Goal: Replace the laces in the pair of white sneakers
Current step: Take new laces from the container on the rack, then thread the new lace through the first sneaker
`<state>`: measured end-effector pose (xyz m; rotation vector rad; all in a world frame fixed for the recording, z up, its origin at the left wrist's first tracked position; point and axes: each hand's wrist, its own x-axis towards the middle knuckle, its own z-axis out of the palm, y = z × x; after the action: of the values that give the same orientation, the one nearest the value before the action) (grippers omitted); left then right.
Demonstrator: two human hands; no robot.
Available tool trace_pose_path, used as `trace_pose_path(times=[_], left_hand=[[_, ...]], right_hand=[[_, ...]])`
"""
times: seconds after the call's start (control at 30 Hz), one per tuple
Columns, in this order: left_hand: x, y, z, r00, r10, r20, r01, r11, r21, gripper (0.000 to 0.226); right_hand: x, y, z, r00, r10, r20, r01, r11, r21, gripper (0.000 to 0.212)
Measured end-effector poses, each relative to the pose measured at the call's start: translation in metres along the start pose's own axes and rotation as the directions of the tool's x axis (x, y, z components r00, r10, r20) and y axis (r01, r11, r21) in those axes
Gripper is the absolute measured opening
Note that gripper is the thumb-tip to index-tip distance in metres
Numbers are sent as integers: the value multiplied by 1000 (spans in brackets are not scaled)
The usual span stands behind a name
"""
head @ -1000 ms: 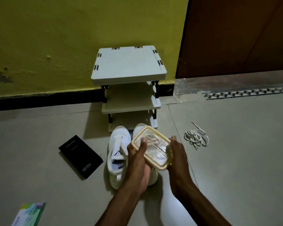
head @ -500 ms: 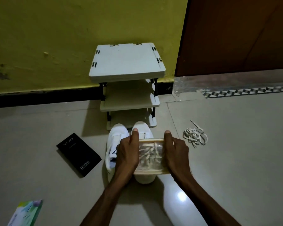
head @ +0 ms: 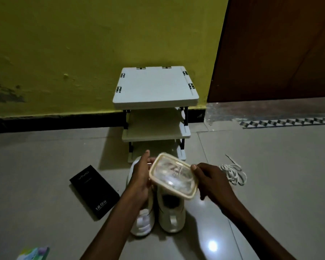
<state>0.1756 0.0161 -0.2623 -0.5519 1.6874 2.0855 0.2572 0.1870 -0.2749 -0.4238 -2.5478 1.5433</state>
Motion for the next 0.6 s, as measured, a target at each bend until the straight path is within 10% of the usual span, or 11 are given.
trace_pose_path(times=[0.23,0.6], left_hand=[[6,13,-2,975,220,-6,-221,975,-28,11],[15,18,-24,947,319,38,-321,947,31,17]], right_hand=[[68,-27,8,963,260,-69,-201,867,456,15],[173,-44,32,886,451,-111,-323,769,552,13]])
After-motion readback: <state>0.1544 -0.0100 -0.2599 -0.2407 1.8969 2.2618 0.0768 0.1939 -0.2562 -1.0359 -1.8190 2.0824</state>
